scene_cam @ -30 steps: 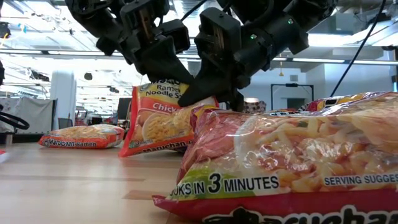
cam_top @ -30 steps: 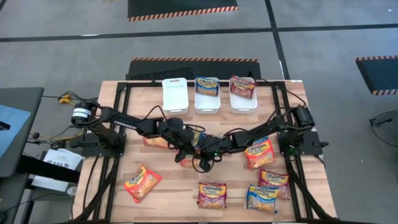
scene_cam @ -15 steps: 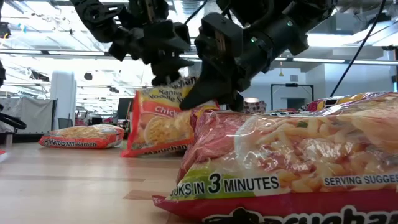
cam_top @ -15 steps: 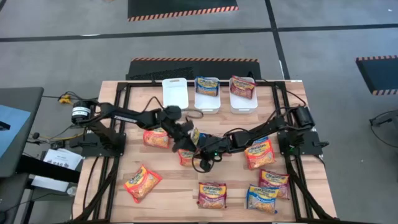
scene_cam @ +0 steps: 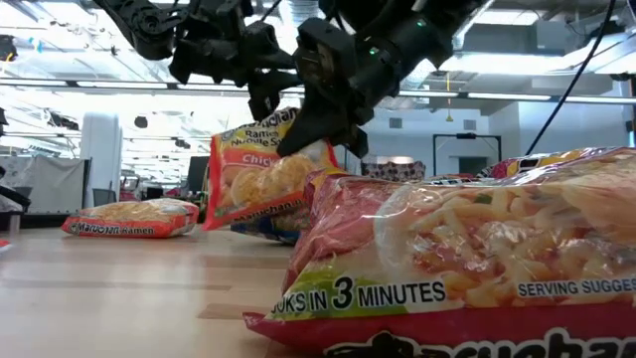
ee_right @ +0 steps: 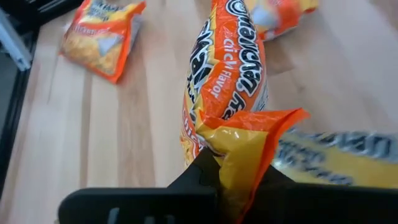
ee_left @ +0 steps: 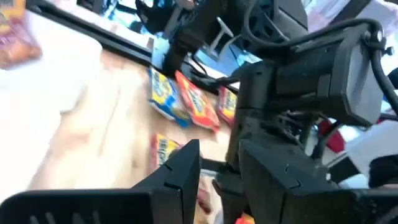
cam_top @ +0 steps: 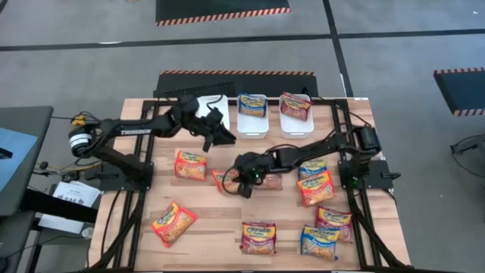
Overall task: Sort Maruchan noodles
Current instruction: Put the orange noodle pack into the left white bin
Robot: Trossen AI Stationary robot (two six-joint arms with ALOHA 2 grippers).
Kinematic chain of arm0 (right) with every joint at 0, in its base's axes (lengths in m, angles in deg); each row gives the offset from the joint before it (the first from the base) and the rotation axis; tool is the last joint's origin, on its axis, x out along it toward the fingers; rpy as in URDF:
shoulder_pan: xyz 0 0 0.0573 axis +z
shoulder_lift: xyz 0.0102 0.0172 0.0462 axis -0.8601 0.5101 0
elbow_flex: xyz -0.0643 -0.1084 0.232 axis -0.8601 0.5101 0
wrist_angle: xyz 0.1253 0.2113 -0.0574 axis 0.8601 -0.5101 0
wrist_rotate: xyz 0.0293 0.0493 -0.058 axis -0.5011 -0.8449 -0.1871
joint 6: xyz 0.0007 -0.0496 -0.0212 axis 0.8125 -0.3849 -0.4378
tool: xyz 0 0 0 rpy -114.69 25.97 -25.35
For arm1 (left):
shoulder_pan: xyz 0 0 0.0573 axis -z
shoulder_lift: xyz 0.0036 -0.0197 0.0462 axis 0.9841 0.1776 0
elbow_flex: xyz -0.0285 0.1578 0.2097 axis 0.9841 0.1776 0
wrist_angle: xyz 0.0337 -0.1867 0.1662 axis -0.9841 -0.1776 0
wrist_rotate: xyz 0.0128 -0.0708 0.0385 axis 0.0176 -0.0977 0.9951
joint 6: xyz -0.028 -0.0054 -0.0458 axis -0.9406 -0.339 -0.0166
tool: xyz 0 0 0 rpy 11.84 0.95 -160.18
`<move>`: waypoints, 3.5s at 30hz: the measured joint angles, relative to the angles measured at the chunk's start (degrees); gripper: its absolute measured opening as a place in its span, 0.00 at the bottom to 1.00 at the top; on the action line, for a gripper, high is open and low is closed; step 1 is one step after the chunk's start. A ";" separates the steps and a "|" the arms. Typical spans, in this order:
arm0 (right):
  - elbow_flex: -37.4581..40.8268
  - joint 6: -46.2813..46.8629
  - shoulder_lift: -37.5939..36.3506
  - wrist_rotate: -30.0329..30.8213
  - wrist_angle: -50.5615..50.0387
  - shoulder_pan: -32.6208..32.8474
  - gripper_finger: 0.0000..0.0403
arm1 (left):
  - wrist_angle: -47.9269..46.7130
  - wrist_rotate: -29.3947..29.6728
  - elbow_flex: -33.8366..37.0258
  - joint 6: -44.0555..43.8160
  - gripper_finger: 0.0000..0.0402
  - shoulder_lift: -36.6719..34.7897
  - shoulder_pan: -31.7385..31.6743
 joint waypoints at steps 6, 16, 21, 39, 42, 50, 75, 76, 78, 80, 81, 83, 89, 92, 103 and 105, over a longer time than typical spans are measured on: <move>-3.10 -3.99 0.00 -0.02 -5.18 -1.42 0.07 | 4.51 -2.14 0.00 1.22 0.24 -0.12 -2.38; -6.81 -8.87 -0.17 0.74 -14.33 -1.46 0.07 | 16.43 2.09 0.00 4.53 0.25 -0.12 -4.86; -6.93 -9.48 -3.10 4.16 -17.43 -2.35 0.07 | 17.20 6.00 0.00 4.76 0.25 -0.12 -7.23; -6.84 -15.24 -14.52 10.45 -26.93 -3.79 0.07 | 16.79 7.49 -0.04 3.43 0.34 -0.12 -9.52; -6.84 -15.23 -17.34 10.59 -30.25 -4.51 0.07 | 17.23 7.40 -0.04 2.72 0.40 -0.12 -9.61; -6.86 -15.18 -23.79 10.88 -33.00 -6.77 0.07 | 16.21 -5.93 -0.07 -2.01 0.45 -0.14 -9.76; -6.82 -13.08 -27.19 10.64 -27.16 -11.91 0.07 | 10.23 1.39 -0.09 12.91 0.45 -0.12 -4.48; -6.82 -13.10 -27.19 10.62 -27.03 -11.91 0.07 | 10.22 1.54 -0.09 13.32 0.45 -0.12 -4.44; -6.82 -13.10 -27.17 10.60 -27.02 -11.91 0.07 | 10.23 1.77 -0.09 13.54 0.45 -0.12 -4.41; -6.82 -13.10 -27.17 10.59 -26.98 -11.61 0.07 | 10.27 2.12 -0.09 13.44 0.45 -0.12 -4.41; -6.82 -13.10 -27.17 10.59 -26.94 -11.38 0.07 | 10.25 2.23 -0.09 13.35 0.45 -0.13 -4.41; -6.82 -13.08 -27.17 10.60 -26.92 -11.06 0.07 | 10.27 2.11 -0.09 13.33 0.45 -0.14 -4.37; -6.82 -11.67 -27.17 10.45 -26.92 -9.75 0.07 | 10.29 0.56 -0.09 12.83 0.45 -0.12 -3.63; -6.91 -11.52 -26.04 10.41 -25.47 -9.48 0.07 | 10.42 0.56 -0.09 13.35 0.45 -0.12 -3.03; -6.86 -11.13 -22.38 10.27 -22.62 -9.48 0.07 | 11.47 0.58 -0.07 13.23 0.45 -0.09 -0.65; -6.86 -11.13 -22.38 10.29 -21.72 -9.48 0.07 | 11.75 0.62 -0.07 12.49 0.45 -0.09 -0.73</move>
